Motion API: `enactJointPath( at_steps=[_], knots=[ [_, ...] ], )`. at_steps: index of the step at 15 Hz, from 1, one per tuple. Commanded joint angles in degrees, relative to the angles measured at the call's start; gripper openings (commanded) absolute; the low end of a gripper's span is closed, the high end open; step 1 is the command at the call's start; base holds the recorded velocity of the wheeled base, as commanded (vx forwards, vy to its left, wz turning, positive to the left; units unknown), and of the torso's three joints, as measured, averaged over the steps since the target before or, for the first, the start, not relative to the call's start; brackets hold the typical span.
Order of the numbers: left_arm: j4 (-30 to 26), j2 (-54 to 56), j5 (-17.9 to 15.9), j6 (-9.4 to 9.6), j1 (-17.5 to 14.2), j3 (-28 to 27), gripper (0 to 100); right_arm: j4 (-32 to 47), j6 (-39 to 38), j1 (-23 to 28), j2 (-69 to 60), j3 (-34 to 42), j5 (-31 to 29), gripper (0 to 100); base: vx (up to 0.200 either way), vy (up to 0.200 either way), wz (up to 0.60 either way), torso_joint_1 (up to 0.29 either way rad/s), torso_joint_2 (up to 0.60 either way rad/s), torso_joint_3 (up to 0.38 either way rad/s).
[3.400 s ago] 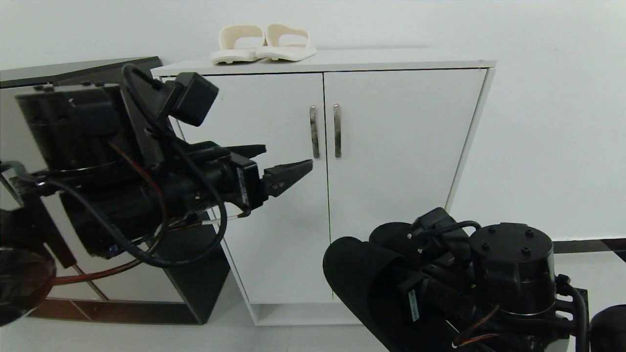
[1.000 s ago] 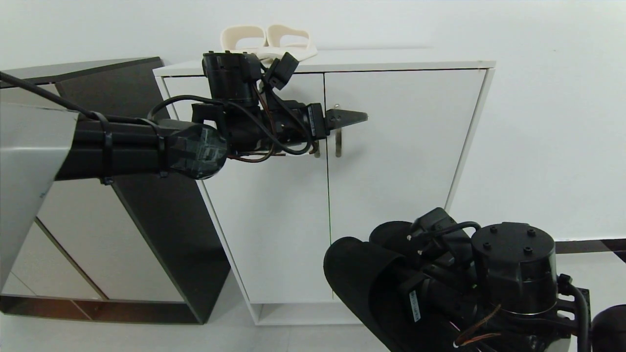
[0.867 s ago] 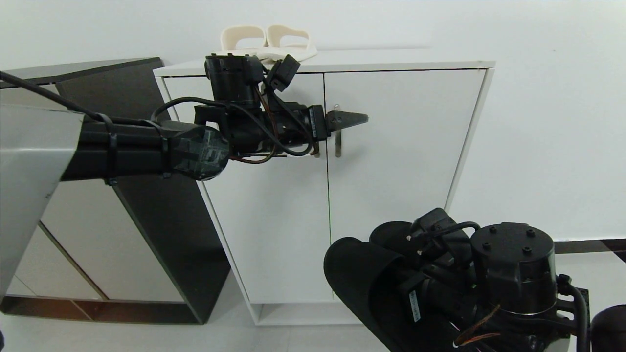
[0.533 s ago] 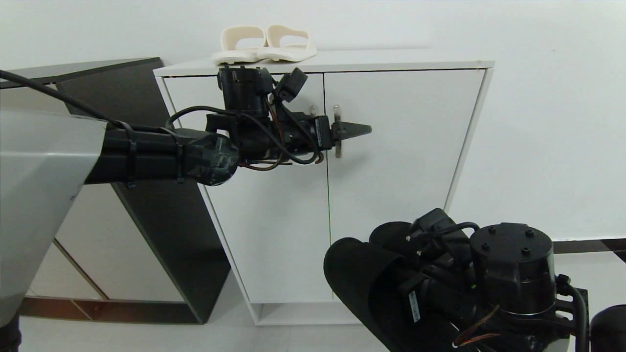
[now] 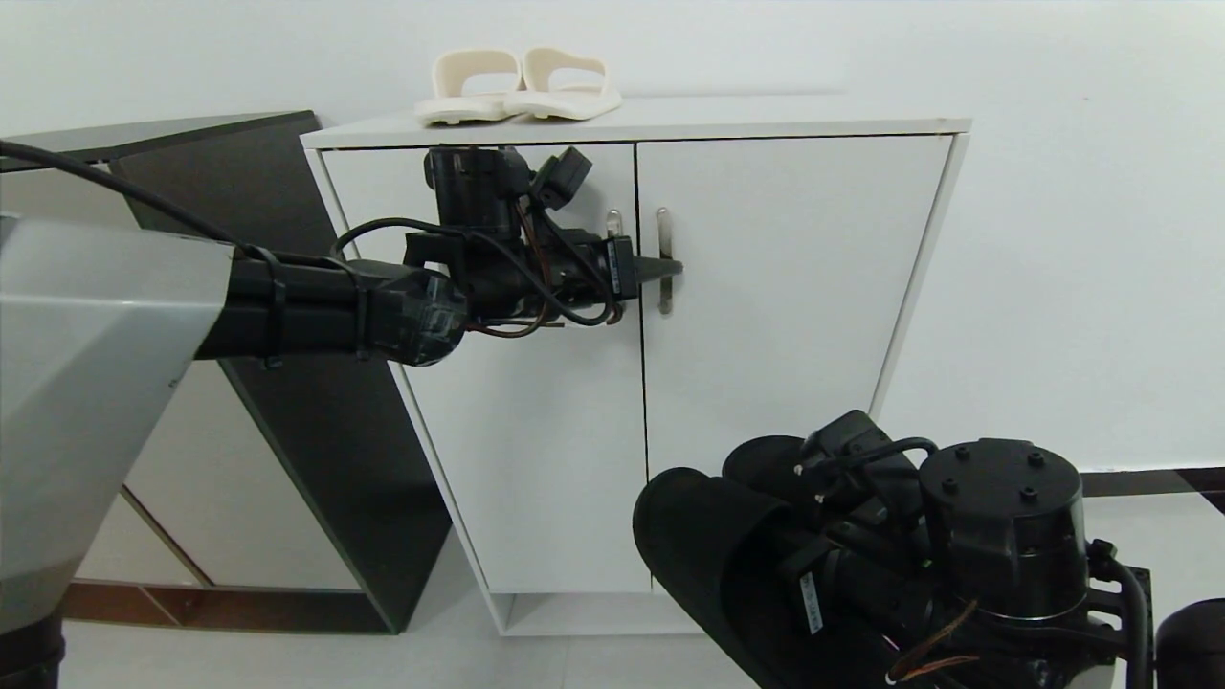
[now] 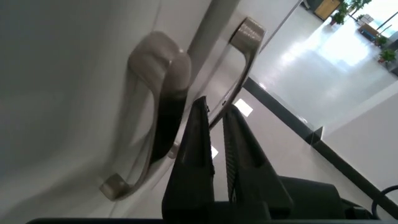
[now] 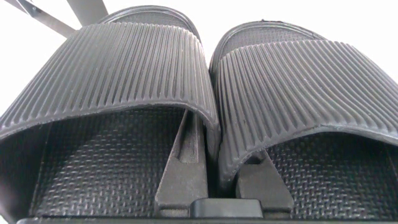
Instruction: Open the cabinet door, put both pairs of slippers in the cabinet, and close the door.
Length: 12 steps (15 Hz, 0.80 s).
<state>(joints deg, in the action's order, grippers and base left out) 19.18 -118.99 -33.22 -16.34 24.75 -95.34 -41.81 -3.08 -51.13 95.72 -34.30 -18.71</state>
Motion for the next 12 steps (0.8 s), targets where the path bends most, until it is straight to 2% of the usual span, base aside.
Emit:
enactJointPath(
  at_steps=[1, 7, 9, 12],
  knots=[
    [-0.02, 1.22, -0.18, -0.19, 0.13, 0.68, 0, -0.02, 0.01, -0.11, -0.01, 0.11, 0.08, 0, 0.0, 0.0, 0.0, 0.0, 0.0, 0.0],
    [2.97, 7.2, -0.18, -0.01, 1.18, 9.65, 0, -0.02, 0.18, -0.46, -1.85, 2.22, 4.65, 0, 0.0, 0.0, 0.0, 0.0, 0.0, 0.0],
    [7.72, 12.03, -0.18, -0.1, 1.71, 17.65, 0, -0.02, 3.0, -1.08, -4.4, 4.6, 8.52, 0, 0.0, 0.0, 0.0, 0.0, 0.0, 0.0],
    [9.48, 16.86, -0.27, -0.19, 1.8, 23.01, 0, 0.07, 4.49, -1.69, -6.69, 6.97, 13.53, 0, 0.0, 0.0, 0.0, 0.0, 0.0, 0.0]
  ],
)
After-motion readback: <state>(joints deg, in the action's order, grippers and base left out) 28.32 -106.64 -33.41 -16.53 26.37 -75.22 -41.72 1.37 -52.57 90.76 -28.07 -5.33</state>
